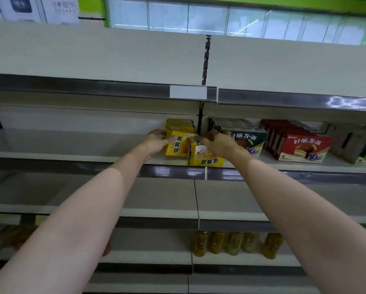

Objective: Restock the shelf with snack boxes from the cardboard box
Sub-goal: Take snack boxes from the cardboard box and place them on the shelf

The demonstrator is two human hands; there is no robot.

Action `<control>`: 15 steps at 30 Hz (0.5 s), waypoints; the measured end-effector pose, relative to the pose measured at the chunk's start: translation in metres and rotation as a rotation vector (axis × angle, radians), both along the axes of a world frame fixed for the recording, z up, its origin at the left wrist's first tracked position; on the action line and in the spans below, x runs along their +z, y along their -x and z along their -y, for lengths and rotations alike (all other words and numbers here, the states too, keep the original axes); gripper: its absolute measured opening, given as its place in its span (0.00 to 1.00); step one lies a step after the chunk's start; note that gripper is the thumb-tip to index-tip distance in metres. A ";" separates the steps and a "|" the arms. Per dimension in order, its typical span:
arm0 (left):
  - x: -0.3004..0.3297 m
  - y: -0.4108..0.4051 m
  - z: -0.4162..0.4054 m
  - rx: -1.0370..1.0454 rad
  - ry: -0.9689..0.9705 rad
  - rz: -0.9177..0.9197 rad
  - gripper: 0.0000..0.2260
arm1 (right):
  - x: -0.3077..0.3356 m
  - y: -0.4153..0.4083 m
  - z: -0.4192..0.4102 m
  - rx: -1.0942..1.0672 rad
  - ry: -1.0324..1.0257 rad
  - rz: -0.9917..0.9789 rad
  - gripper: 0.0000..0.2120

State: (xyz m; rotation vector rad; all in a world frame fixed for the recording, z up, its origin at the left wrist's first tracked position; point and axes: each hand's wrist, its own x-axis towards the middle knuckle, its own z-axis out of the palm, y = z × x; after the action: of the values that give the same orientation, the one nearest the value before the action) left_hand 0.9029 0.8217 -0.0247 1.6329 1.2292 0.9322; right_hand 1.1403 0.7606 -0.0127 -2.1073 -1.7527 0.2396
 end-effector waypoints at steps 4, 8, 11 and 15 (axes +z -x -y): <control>-0.003 0.003 0.004 -0.047 0.025 0.002 0.27 | -0.008 -0.008 -0.011 -0.026 0.014 -0.042 0.42; 0.005 0.006 0.010 -0.035 -0.001 0.074 0.23 | -0.026 -0.027 -0.047 -0.060 0.051 -0.071 0.46; 0.021 0.007 0.013 0.014 -0.115 0.060 0.22 | -0.015 -0.016 -0.035 -0.082 0.059 -0.051 0.45; 0.044 0.008 0.019 0.075 -0.235 -0.265 0.32 | 0.015 0.016 0.011 -0.064 0.085 0.010 0.35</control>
State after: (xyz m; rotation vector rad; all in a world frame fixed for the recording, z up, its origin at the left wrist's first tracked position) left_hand 0.8947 0.8025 0.0191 1.9572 1.4091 0.9573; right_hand 1.1238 0.7500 0.0025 -2.2238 -1.7056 0.2907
